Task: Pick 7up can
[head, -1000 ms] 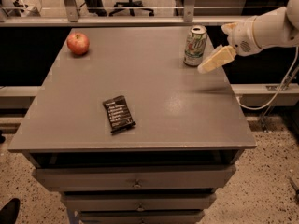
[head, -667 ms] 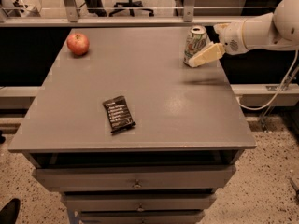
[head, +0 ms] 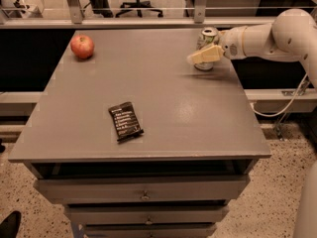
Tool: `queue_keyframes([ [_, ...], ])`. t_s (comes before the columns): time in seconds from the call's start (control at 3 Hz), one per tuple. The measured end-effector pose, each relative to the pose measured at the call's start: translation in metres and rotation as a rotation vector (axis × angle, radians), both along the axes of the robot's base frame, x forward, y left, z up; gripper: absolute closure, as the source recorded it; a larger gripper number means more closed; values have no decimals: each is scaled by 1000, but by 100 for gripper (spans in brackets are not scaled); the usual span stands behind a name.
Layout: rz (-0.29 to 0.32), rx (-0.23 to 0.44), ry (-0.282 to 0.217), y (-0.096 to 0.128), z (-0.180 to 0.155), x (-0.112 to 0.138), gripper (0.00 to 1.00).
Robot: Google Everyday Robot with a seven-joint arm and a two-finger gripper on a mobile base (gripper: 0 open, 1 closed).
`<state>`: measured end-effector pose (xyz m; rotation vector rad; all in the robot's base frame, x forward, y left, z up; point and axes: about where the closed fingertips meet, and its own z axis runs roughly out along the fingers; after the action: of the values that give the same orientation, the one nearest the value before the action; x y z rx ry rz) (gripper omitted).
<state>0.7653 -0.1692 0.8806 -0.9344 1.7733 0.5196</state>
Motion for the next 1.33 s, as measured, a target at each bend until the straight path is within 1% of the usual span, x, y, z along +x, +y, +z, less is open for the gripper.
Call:
queue_keyframes([
  [0.33,19,71,-1,4,2,-1,40],
  [0.67,123,164,-64,21,44,-25,72],
  [1.0,215,222,-117,34,83,-47,95],
  [1.33,315,306,-123,40,120,-80,100],
])
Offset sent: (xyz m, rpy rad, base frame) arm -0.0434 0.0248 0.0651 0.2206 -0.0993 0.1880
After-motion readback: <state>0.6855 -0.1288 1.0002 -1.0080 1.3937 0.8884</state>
